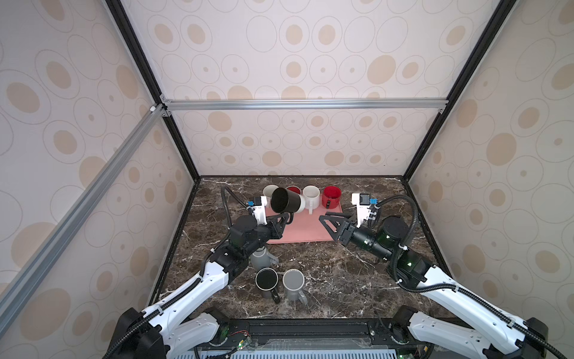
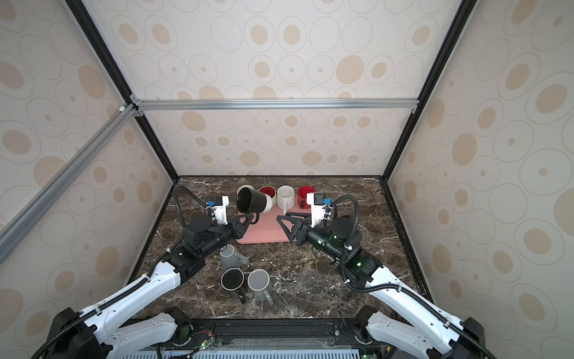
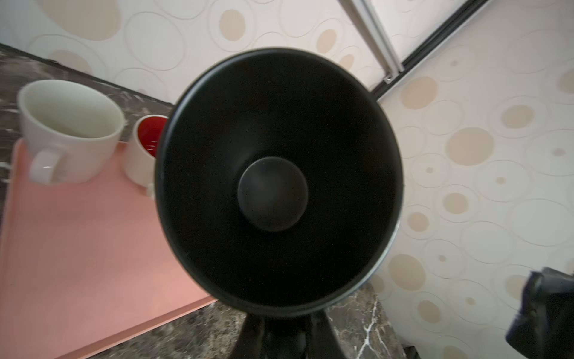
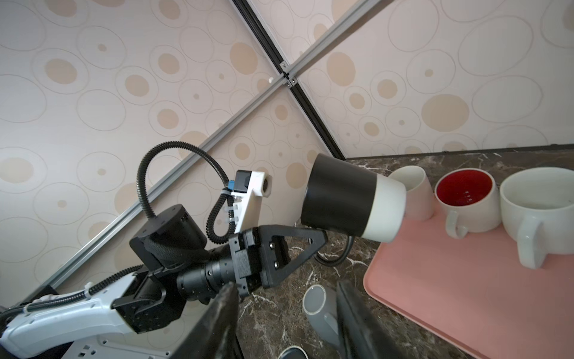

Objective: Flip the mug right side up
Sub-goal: 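Close the left gripper on the mug while the right gripper opens, then carry the upright black mug onto the tray with the left gripper while right withdraws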

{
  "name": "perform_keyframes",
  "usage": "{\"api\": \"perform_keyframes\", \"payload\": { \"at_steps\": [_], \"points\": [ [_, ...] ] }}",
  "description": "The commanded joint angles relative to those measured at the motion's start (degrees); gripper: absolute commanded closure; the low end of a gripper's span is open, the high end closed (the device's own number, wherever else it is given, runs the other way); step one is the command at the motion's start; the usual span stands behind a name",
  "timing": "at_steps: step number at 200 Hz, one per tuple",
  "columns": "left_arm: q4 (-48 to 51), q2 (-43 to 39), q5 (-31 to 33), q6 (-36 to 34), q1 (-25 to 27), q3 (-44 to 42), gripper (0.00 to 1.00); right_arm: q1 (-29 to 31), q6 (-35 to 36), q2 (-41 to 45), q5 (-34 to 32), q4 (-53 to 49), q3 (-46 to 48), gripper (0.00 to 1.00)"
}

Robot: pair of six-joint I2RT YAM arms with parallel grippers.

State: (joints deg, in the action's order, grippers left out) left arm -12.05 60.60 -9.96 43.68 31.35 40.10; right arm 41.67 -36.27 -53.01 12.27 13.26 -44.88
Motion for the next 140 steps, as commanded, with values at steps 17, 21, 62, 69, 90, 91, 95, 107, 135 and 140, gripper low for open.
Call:
{"api": "perform_keyframes", "payload": {
  "at_steps": [17,21,62,69,90,91,95,107,135,140],
  "points": [
    [9.26,1.11,6.12,-7.2,-1.89,6.15,1.0,0.21,1.69,1.11,-3.13,-4.12,1.01,0.47],
    [10.46,1.56,7.18,-7.63,-1.91,6.57,1.0,0.2,1.72,1.1,-3.18,-4.24,1.01,0.47],
    [16.33,6.36,14.54,-10.71,-2.23,9.2,1.0,0.17,2.1,1.62,-3.97,-5.54,1.63,0.48],
    [16.52,7.31,15.14,-11.02,-2.26,9.49,1.0,0.15,2.14,1.82,-4.14,-5.6,1.84,0.47],
    [17.38,10.9,16.57,-11.98,-2.33,11.21,1.0,0.16,2.1,2.15,-4.44,-6.04,2.08,0.47],
    [17.48,11.1,16.65,-12.05,-2.34,11.31,1.0,0.16,2.13,2.23,-4.44,-6.09,2.08,0.47],
    [17.95,11.82,16.91,-12.33,-2.44,11.79,1.0,0.12,2.2,2.3,-4.47,-6.25,2.09,0.48],
    [19.81,14.23,17.8,-13.05,-2.44,13.37,1.0,0.16,2.39,2.74,-4.78,-6.77,2.15,0.47],
    [22.51,17.83,18.94,-14.23,-2.52,14.82,1.0,0.14,3.17,4.24,-5.74,-8.3,2.33,0.47],
    [22.8,18.22,19.14,-14.24,-2.48,14.96,1.0,0.15,3.2,4.43,-5.92,-8.44,2.47,0.47]
  ]
}}
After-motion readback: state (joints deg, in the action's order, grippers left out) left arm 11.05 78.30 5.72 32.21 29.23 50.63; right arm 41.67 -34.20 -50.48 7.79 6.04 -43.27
